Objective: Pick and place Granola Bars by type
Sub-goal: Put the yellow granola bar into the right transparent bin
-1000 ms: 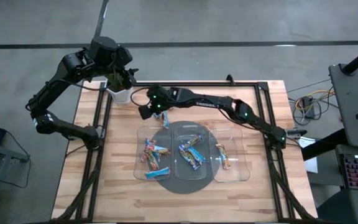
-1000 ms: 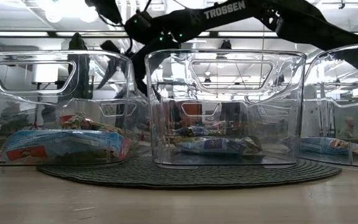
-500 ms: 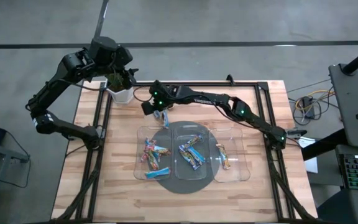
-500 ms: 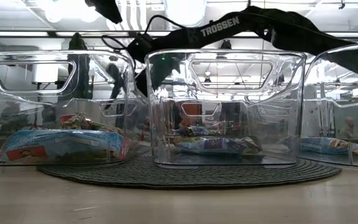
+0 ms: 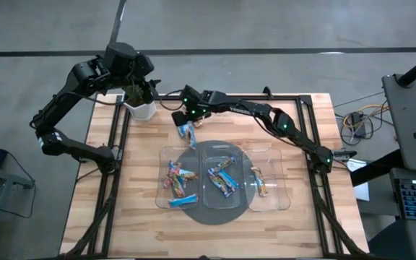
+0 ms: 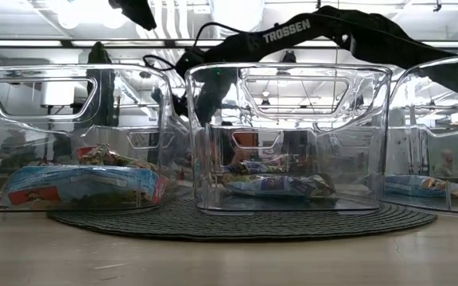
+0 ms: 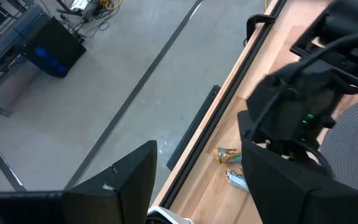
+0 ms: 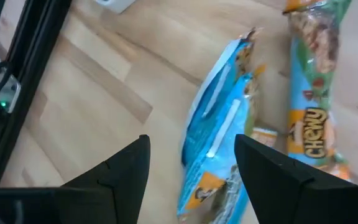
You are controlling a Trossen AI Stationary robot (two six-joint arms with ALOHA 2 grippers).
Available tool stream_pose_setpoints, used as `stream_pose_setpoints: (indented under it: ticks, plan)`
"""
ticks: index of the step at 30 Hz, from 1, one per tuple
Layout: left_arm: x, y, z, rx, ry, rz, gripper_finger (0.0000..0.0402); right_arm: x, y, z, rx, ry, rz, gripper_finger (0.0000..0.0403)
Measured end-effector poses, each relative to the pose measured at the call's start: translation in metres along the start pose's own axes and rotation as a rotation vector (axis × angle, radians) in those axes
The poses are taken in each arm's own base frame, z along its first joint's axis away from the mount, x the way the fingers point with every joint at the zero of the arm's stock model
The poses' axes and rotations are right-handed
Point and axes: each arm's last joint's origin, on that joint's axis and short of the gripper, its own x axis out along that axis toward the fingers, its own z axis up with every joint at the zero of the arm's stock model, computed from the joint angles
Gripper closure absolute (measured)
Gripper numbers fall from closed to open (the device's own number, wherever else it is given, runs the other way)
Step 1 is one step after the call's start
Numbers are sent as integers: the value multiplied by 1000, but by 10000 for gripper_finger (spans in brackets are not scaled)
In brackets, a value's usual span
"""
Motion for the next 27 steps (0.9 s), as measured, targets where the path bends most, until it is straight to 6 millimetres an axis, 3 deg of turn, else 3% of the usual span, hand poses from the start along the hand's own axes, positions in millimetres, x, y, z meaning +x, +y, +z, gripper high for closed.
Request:
stream_pose_setpoints:
  ticks: [13, 27]
  plan:
    - [0, 0, 0, -2, 0, 0, 186, 14, -12, -6, 23, -17, -83, 179]
    - [0, 0, 0, -2, 0, 0, 186, 13, -5, -5, 45, -17, -8, 179]
